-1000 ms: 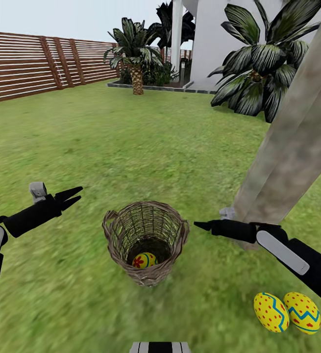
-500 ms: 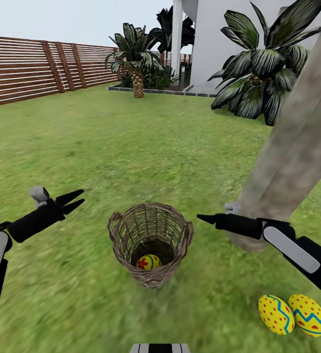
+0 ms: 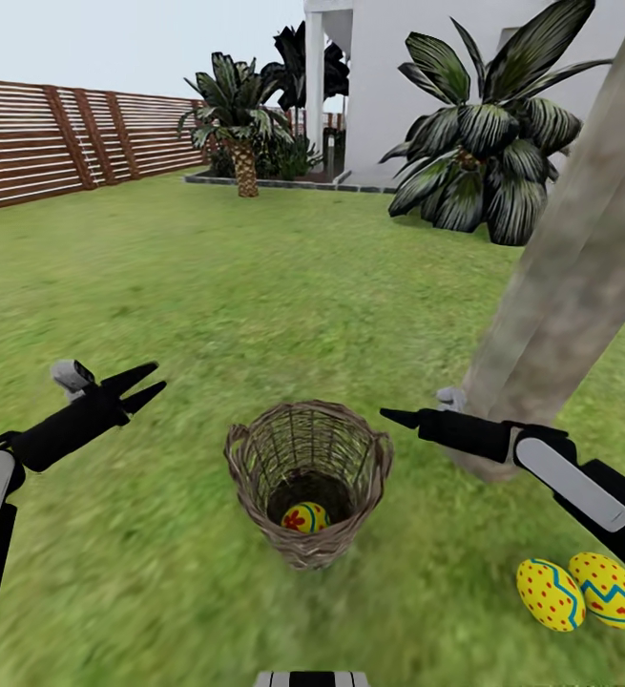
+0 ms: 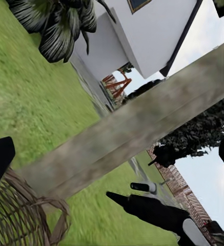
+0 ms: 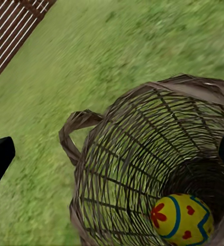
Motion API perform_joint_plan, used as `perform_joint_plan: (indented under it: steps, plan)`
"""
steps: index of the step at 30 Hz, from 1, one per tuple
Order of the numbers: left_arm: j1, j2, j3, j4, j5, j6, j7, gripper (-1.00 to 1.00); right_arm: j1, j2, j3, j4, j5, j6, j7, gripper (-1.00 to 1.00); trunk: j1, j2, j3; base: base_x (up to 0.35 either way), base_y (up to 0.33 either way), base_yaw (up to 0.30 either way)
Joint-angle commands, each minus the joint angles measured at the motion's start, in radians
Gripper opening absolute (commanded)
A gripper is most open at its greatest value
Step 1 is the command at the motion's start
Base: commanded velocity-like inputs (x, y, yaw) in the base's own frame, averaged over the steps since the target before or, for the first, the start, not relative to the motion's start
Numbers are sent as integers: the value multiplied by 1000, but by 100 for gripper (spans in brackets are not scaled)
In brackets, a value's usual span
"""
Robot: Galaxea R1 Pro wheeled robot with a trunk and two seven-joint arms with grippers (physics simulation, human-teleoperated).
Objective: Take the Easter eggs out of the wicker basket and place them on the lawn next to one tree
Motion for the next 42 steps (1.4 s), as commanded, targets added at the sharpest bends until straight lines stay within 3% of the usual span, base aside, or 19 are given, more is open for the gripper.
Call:
perform_joint_plan:
  steps: [1,3,8,18,33,42]
  plan:
    - [0,0,1,0,-2,4,-5,100,-1,-1,-3,-2,-10,2,6,100,0,0,0,123,276,-206]
    - [0,0,1,0,-2,4,-5,100,-1,0,-22,-5,-47,2,27,100,0,0,3,141,274,-206]
    - [0,-1,-1,0,-1,4,-5,100,1,1,-54,-5,-54,2,43,100,0,0,9,162,271,-206]
    - [0,-2,-1,0,-1,4,-5,100,3,2,-58,-5,-56,2,46,100,0,0,21,166,257,-206]
    - [0,-2,-1,0,-1,4,-5,100,3,5,-61,-5,-56,2,46,100,0,0,38,10,13,-206]
    - [0,-2,-2,0,-1,4,-5,100,3,6,-61,-5,-57,2,46,100,0,0,49,-221,43,-206]
